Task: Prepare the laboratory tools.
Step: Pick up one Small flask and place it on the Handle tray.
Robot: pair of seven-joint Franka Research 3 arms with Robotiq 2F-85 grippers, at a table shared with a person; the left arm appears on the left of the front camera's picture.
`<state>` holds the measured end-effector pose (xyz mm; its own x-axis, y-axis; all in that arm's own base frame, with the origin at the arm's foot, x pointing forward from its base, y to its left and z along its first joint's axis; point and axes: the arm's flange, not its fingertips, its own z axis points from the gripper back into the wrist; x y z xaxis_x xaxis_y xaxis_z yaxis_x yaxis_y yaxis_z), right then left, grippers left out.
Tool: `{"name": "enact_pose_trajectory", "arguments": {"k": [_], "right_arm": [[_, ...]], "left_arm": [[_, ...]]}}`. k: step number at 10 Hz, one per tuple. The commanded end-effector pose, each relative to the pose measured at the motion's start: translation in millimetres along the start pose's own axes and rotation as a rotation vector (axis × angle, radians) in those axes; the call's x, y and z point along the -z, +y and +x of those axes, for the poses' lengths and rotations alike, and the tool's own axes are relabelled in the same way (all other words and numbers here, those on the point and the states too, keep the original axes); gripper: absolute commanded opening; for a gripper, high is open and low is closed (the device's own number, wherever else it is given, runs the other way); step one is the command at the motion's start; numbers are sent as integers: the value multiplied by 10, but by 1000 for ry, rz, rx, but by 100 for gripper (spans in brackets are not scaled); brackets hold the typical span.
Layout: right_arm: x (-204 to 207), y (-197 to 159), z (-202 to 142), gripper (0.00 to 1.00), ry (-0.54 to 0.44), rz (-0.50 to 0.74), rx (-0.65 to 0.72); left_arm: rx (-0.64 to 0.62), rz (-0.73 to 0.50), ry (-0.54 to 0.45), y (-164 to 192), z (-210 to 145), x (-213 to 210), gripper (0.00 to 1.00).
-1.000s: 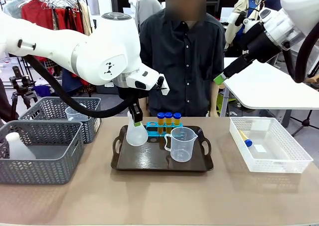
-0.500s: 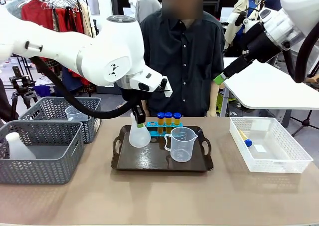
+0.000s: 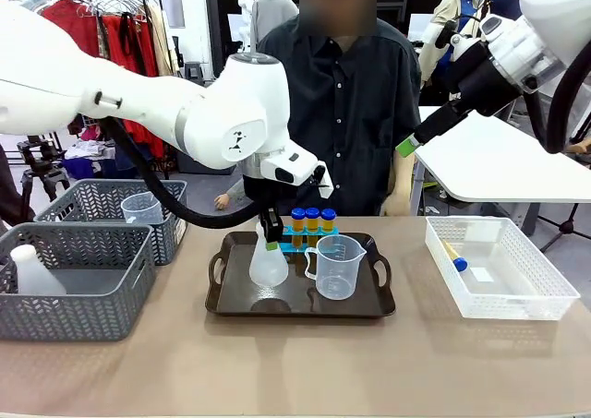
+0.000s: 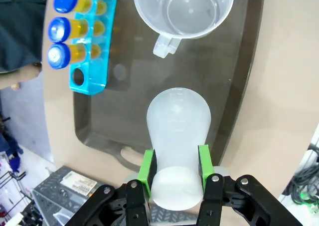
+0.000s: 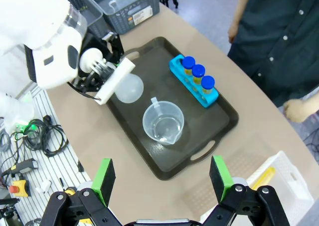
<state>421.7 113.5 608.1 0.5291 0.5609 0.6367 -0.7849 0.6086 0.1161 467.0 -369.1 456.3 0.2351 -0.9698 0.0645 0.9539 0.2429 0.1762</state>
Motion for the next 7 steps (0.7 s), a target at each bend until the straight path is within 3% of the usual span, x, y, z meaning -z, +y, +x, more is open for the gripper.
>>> {"name": "enact_pose_trajectory", "arguments": {"k": [1, 7], "right_arm": [[-7, 3, 3, 100, -4, 10, 14], [-7, 3, 3, 100, -4, 10, 14]], "left_arm": [[26, 14, 50, 90, 63, 56, 0], [56, -15, 37, 298, 165, 360, 0]]}}
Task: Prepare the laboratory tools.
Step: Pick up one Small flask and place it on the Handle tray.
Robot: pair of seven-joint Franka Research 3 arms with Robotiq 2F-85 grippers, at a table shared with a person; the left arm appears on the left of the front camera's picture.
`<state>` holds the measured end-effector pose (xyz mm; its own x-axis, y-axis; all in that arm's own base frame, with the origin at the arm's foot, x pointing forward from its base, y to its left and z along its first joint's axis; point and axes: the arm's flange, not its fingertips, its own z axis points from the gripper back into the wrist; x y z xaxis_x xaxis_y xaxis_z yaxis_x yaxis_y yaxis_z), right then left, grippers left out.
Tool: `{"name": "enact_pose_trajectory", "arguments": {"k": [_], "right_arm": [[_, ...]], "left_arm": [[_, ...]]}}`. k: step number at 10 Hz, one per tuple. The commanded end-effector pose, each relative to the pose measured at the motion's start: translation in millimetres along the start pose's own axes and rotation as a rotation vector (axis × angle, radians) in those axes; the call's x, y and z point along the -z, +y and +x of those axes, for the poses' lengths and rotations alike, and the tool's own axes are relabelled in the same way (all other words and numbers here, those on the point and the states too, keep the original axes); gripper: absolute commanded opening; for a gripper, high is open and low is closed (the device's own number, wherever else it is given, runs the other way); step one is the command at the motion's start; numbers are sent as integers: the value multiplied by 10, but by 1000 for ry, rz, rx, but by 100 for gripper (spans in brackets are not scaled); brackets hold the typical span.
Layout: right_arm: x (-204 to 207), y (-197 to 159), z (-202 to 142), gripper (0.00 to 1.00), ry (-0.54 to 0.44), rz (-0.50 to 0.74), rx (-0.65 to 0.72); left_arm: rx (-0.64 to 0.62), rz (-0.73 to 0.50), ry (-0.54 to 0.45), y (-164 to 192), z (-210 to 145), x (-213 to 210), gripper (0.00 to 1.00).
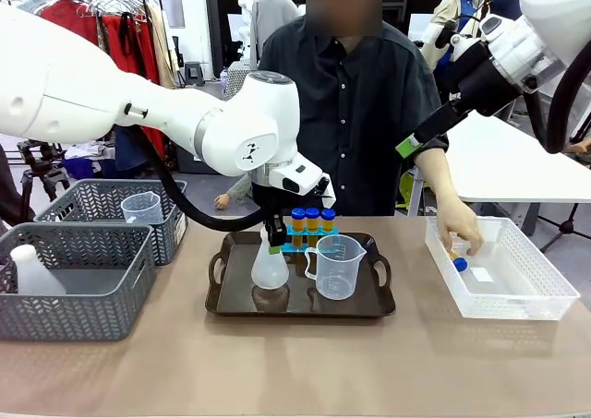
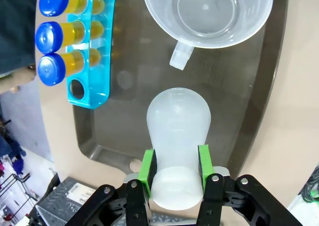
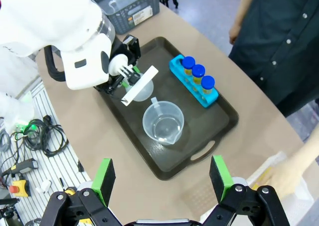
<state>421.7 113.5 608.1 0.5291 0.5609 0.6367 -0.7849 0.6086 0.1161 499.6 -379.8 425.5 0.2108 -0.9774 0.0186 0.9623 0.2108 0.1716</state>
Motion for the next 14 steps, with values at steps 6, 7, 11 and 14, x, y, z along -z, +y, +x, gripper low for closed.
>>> {"name": "enact_pose_trajectory", "arguments": {"k": [6, 7, 11, 14], "right_arm": [[-7, 3, 3, 100, -4, 10, 14], [-7, 3, 3, 100, -4, 10, 14], [-7, 3, 3, 100, -4, 10, 14], [-7, 3, 3, 100, -4, 10, 14]], "left_arm": [[7, -43, 1, 166, -7, 161, 51], [5, -47, 0, 181, -15, 156, 71], [-7, -51, 11, 178, -56, 104, 100], [-8, -47, -1, 156, -126, -5, 100]]}}
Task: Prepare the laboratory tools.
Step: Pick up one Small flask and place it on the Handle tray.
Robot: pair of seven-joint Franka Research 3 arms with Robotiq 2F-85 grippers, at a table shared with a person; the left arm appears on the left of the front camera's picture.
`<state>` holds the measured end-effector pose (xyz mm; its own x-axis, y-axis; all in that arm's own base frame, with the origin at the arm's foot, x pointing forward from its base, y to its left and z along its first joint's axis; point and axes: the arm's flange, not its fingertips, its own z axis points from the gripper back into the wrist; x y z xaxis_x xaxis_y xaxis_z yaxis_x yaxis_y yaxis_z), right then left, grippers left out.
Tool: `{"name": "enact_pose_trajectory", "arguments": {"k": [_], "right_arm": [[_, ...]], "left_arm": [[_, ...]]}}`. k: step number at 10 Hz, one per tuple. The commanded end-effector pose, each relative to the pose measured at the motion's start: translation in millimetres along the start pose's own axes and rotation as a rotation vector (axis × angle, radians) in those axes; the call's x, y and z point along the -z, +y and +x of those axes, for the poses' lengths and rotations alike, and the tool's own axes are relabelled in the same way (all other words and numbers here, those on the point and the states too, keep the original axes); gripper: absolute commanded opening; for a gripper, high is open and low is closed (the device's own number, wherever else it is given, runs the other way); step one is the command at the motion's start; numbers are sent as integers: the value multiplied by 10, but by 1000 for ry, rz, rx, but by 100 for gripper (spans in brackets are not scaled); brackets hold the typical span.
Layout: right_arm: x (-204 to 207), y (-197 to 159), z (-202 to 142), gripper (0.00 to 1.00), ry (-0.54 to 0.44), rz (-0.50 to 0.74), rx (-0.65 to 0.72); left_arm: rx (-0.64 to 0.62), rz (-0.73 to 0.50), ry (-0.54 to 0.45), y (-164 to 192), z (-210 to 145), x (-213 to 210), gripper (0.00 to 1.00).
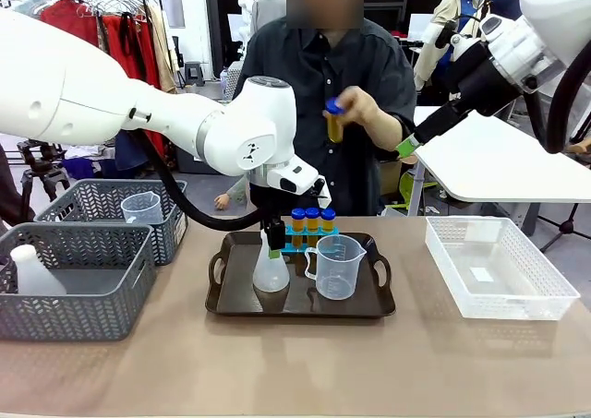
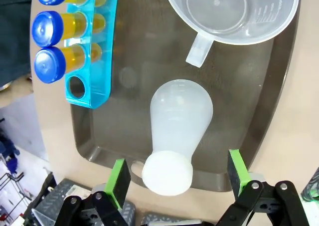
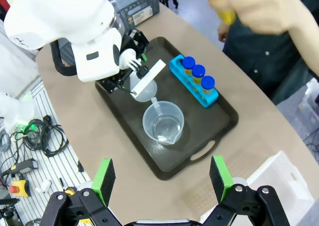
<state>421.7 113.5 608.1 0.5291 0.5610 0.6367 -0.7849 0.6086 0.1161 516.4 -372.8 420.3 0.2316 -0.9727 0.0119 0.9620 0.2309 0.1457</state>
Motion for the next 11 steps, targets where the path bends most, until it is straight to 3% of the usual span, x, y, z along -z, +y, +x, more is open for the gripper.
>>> {"name": "enact_pose_trajectory", "arguments": {"k": [1, 5, 6, 11], "right_arm": [[-8, 2, 3, 100, -4, 10, 14], [-8, 2, 3, 100, -4, 10, 14], [-8, 2, 3, 100, -4, 10, 14], [-8, 2, 3, 100, -4, 10, 14]], "left_arm": [[9, -17, -22, -21, -118, -124, 100], [-32, 50, -20, -35, -197, -270, 100], [-15, 19, -23, 13, -44, -216, 100], [-15, 19, -23, 13, -44, -216, 100]]}}
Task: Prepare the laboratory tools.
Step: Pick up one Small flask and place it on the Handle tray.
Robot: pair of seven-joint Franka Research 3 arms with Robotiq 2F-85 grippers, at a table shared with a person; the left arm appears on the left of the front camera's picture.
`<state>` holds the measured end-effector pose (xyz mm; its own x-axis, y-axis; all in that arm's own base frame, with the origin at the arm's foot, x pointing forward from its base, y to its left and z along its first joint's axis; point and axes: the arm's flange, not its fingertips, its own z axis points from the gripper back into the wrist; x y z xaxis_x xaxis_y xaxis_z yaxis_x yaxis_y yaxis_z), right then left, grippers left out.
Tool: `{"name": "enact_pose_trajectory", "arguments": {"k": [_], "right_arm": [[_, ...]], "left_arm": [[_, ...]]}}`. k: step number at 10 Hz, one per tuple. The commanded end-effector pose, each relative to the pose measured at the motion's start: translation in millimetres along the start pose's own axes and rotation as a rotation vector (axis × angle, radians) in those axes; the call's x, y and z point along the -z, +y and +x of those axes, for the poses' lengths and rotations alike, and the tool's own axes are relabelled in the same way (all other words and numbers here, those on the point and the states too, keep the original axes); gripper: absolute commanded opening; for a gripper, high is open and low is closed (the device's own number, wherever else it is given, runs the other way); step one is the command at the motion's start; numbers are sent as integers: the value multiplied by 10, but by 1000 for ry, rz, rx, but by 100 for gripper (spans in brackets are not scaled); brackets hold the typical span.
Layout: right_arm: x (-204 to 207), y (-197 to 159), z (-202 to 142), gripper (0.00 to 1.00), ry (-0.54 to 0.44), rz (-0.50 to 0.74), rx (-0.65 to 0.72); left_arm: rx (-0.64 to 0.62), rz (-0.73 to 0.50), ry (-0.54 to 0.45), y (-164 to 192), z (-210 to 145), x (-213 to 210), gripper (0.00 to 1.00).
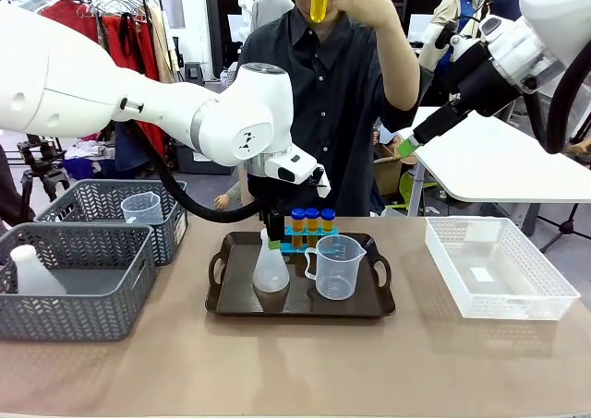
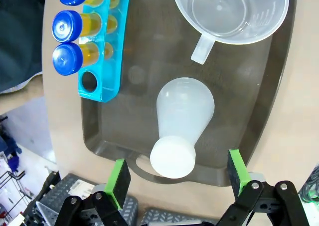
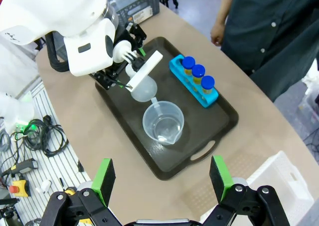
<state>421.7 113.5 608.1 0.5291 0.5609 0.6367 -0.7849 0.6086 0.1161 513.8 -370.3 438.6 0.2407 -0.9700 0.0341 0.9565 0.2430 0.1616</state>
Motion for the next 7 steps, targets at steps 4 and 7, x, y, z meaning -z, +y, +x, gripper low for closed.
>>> {"name": "enact_pose_trajectory", "arguments": {"k": [4, 7], "right_arm": [[-7, 3, 3, 100, -4, 10, 14], [-7, 3, 3, 100, -4, 10, 14]], "left_arm": [[0, 1, -1, 2, 1, -4, 100], [-2, -69, -69, 93, -360, -508, 100]]}}
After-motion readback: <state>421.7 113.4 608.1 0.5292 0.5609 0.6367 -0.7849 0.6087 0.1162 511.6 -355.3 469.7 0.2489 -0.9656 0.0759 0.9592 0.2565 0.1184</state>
